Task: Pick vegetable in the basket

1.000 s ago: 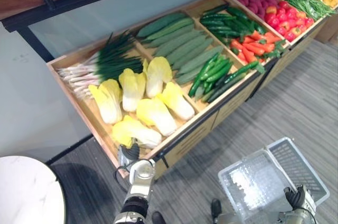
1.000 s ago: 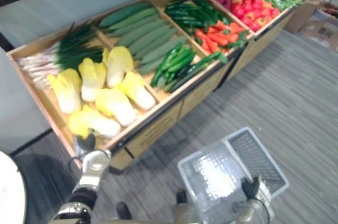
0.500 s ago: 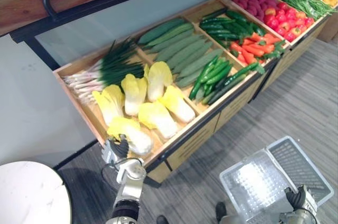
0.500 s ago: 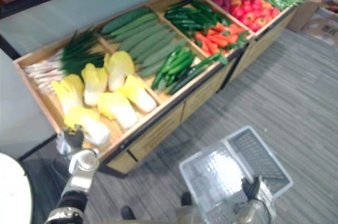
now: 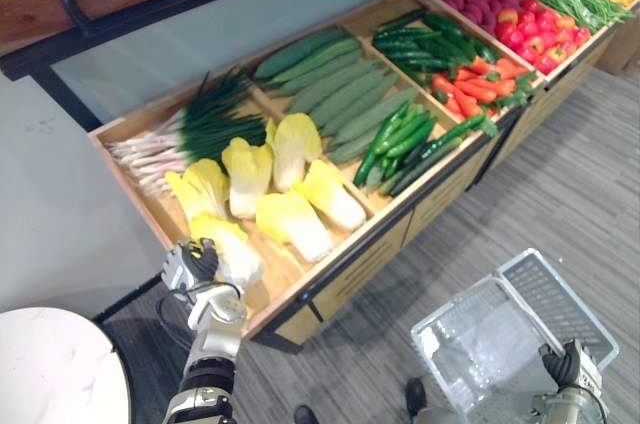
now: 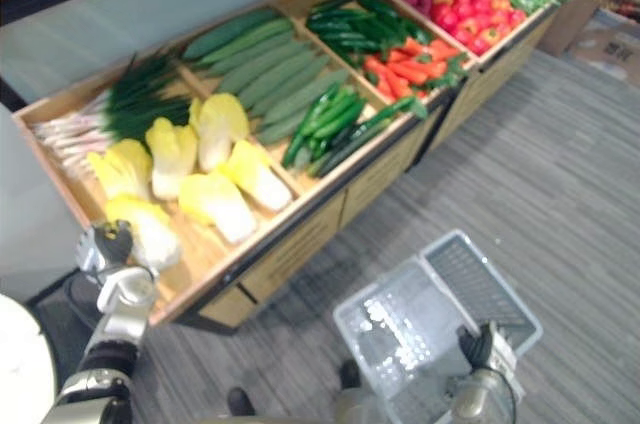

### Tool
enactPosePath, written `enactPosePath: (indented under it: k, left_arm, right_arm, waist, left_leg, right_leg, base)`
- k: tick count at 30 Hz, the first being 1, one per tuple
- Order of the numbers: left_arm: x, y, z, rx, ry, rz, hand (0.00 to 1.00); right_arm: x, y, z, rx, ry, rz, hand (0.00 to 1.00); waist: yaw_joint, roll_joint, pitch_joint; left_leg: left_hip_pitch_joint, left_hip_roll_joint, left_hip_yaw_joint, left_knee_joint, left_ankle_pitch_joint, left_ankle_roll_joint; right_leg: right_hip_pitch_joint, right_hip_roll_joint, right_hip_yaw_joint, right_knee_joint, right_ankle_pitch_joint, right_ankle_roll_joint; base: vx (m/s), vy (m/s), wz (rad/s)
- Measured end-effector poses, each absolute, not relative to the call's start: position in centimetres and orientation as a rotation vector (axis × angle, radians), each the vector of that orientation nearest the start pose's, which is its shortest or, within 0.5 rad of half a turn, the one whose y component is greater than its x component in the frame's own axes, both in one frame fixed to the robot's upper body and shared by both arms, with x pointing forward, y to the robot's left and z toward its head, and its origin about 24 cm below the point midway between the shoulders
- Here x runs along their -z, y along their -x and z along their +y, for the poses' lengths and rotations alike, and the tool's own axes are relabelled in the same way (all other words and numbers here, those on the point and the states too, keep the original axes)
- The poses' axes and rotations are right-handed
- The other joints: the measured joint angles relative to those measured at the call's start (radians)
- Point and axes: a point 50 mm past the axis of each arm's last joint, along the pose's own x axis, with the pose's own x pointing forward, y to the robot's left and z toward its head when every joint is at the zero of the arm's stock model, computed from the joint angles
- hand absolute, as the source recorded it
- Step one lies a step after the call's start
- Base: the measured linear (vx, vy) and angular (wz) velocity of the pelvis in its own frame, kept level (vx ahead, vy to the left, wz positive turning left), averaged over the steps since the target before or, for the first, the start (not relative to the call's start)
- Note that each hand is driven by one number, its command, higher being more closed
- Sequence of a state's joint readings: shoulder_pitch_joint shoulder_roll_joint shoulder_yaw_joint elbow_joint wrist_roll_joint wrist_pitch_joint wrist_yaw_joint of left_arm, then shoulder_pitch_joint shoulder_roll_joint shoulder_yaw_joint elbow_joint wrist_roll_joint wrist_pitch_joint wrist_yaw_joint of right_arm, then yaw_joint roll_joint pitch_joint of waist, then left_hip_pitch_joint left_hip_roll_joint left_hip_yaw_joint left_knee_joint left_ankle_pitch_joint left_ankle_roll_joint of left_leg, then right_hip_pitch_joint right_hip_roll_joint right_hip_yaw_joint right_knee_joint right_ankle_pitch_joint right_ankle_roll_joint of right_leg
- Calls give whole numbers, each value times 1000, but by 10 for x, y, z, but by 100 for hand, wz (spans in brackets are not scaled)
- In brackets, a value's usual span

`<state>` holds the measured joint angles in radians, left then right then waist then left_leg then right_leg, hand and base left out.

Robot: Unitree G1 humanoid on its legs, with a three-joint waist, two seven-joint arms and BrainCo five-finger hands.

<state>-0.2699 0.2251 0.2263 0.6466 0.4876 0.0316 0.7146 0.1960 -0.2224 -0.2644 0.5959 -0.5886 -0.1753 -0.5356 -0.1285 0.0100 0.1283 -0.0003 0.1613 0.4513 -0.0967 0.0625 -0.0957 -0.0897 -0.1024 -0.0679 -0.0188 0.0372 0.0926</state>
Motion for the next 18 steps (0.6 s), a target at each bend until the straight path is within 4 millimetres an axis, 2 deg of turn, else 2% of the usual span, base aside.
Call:
enactPosePath:
  k: [6,12,18]
  left_arm:
    - [0,-275,258,-700,-742,196,0]
    - [8,-274,240,-647,-696,209,0]
    - [2,-265,219,-662,-517,160,0]
  right_arm:
    - [69,-140,-289,561,872,471,100]
    - [69,-139,-290,567,872,471,100]
    - [71,-134,-291,614,841,507,100]
  waist:
    - [-1,-1,0]
    - [-1,-1,0]
    - [0,0,0]
  left_leg:
    - [1,-1,0,0,0,0]
    - [5,-4,-6,0,2,2]
    - [5,-8,-23,0,3,4]
  right_leg:
    - [-1,0,3,2,1,1]
    - [5,-3,0,2,2,2]
    - [9,-8,-10,2,2,3]
  base:
    - [8,-1,-1]
    - [-2,0,2]
    - [0,2,6]
